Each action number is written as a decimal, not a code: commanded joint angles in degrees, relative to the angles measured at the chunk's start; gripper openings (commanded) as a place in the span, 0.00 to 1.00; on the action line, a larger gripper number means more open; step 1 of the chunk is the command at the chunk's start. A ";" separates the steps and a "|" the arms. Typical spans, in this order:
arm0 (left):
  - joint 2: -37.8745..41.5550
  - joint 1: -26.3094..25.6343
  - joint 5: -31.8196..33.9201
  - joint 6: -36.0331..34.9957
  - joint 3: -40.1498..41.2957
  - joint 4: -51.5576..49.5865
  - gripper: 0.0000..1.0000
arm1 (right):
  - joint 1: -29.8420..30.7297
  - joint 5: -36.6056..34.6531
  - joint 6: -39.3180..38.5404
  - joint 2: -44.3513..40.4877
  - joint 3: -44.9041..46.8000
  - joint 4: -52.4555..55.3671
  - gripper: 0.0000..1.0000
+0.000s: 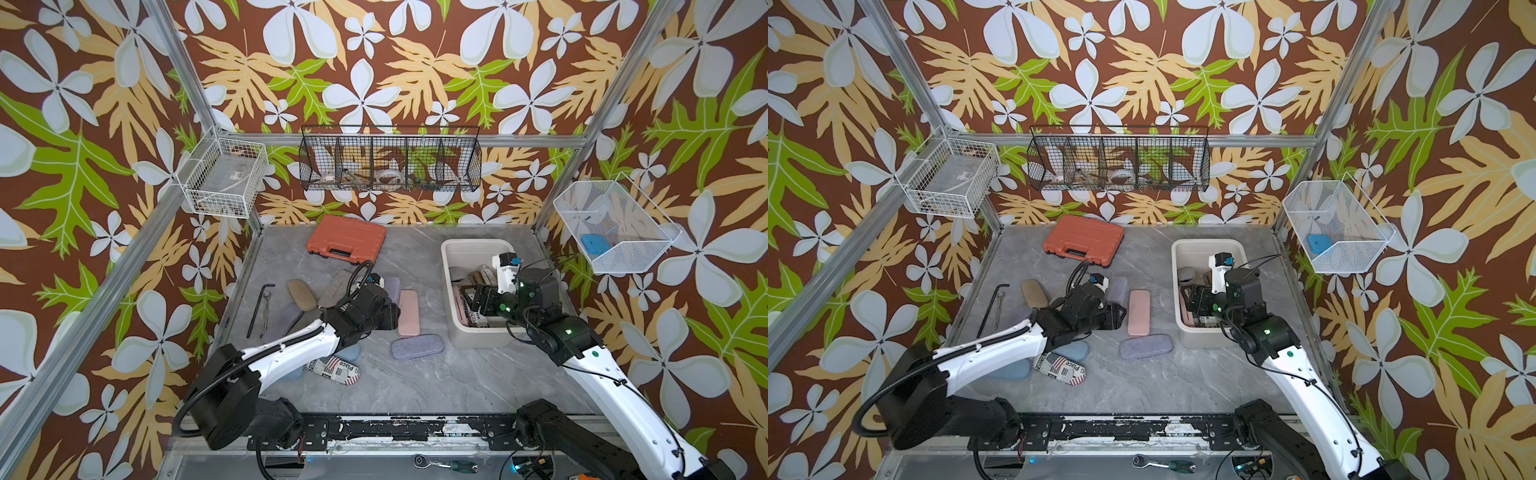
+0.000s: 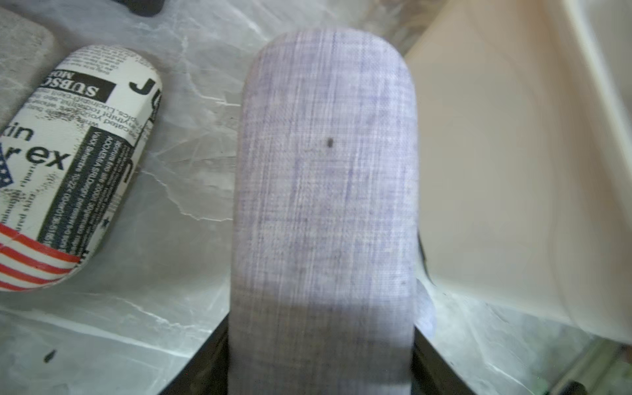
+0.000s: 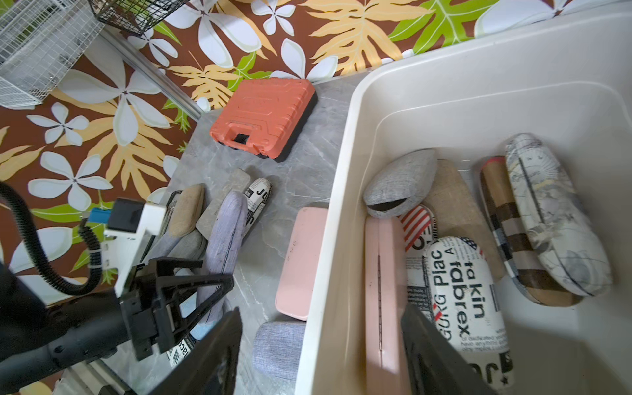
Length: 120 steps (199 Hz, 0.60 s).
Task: Put the glasses cases into the storage boxes
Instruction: Pick up the glasses case at the center of the board, then place the glasses case in the storage box.
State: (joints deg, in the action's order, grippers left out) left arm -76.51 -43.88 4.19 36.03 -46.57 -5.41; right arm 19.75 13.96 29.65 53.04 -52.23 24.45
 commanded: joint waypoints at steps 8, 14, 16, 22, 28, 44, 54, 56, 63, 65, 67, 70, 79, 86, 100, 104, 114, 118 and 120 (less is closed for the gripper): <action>8.72 -1.55 -1.69 0.77 5.92 13.42 0.56 | 0.65 6.10 4.62 1.23 0.51 -6.11 0.72; 10.58 -1.70 -1.28 1.08 7.47 15.01 0.55 | 1.42 5.75 5.19 1.36 0.33 -6.56 0.72; 11.27 -1.68 -1.17 1.24 7.94 15.50 0.55 | 1.51 5.49 5.34 1.43 0.25 -6.80 0.72; 13.06 -1.88 -0.73 1.62 9.55 17.02 0.55 | 2.80 4.32 5.95 1.60 -0.04 -7.14 0.71; 14.83 -1.99 -0.50 1.97 11.07 18.45 0.55 | 3.74 2.90 6.66 1.79 -0.31 -7.62 0.71; 18.88 -1.99 0.24 2.93 14.83 21.61 0.56 | 6.97 0.16 8.29 2.95 -1.17 -8.99 0.71; 20.66 -2.00 0.57 3.30 16.74 22.79 0.56 | 9.21 -1.25 9.15 3.94 -1.68 -9.95 0.71; 21.04 -2.00 0.65 3.33 17.00 23.00 0.56 | 9.53 -1.53 9.30 4.10 -1.79 -10.21 0.71; 21.99 -1.98 1.04 3.51 17.95 23.24 0.56 | 11.20 -2.33 9.76 4.87 -2.24 -10.84 0.71; 22.25 -2.04 1.12 3.54 18.23 23.31 0.56 | 11.46 -2.59 9.87 5.14 -2.37 -11.11 0.71; 22.49 -2.01 1.16 3.57 18.48 23.38 0.56 | 12.06 -2.79 9.94 5.37 -2.53 -11.19 0.71; 22.87 -1.98 1.34 3.67 18.83 23.42 0.56 | 12.75 -3.11 10.08 5.80 -2.79 -11.37 0.71; 23.86 -2.02 1.62 3.78 19.62 23.28 0.56 | 14.61 -4.06 10.19 7.25 -3.97 -11.77 0.72; 24.53 -1.94 1.70 3.89 20.12 23.11 0.56 | 16.18 -4.60 10.23 8.58 -5.13 -11.79 0.72; 25.83 -2.00 1.60 3.96 20.76 22.67 0.56 | 19.01 -5.84 10.19 11.40 -7.48 -12.19 0.73; 26.17 -2.01 1.53 3.96 20.95 22.53 0.56 | 19.95 -6.06 10.18 12.28 -8.17 -12.50 0.73; 26.97 -1.99 1.36 3.96 21.33 22.45 0.56 | 22.42 -6.52 10.19 14.71 -10.00 -13.20 0.74; 27.21 -2.01 1.44 3.97 21.50 22.50 0.56 | 23.23 -6.70 10.22 15.68 -10.74 -13.47 0.74; 27.42 -2.00 1.46 4.01 21.58 22.54 0.56 | 23.41 -6.82 10.28 16.18 -11.06 -13.64 0.75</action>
State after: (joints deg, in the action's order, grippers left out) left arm -50.54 -45.87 4.93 39.38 -25.52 13.89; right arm 39.77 10.04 39.00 65.34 -60.16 14.24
